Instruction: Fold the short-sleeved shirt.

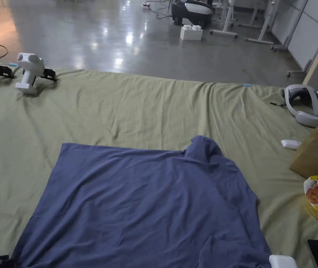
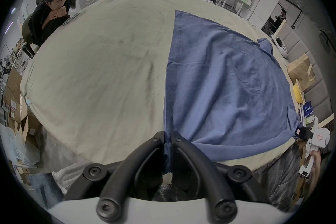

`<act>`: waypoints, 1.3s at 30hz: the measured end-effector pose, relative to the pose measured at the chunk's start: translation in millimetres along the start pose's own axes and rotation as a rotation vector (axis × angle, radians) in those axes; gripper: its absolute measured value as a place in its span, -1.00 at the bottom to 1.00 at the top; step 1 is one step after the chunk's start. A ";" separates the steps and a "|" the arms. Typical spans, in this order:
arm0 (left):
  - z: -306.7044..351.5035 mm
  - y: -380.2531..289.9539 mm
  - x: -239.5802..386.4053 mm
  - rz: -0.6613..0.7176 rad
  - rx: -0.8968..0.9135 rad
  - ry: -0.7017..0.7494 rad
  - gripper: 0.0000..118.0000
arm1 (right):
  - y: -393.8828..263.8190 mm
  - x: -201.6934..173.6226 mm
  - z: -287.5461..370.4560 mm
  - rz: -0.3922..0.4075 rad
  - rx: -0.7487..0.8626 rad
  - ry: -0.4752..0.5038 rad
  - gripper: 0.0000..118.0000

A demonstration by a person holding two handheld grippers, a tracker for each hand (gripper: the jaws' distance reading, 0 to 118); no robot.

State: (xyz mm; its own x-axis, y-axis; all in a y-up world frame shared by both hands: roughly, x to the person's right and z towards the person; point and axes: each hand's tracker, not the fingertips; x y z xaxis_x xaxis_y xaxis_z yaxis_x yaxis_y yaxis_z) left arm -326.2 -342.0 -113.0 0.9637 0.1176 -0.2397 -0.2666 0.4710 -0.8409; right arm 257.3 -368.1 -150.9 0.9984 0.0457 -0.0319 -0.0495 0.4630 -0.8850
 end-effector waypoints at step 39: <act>-94.2 186.3 46.6 -0.053 0.114 0.019 -0.84 | 202.3 -5.5 -75.7 -0.041 0.096 -0.021 -0.53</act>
State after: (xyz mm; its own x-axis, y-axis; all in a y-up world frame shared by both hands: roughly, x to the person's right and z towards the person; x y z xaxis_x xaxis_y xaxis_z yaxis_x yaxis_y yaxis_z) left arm -332.3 -331.1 -326.5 0.9757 0.0739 -0.2062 -0.2108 0.5728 -0.7921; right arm 243.8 -341.7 -364.9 0.9990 0.0428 0.0136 -0.0121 0.5479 -0.8365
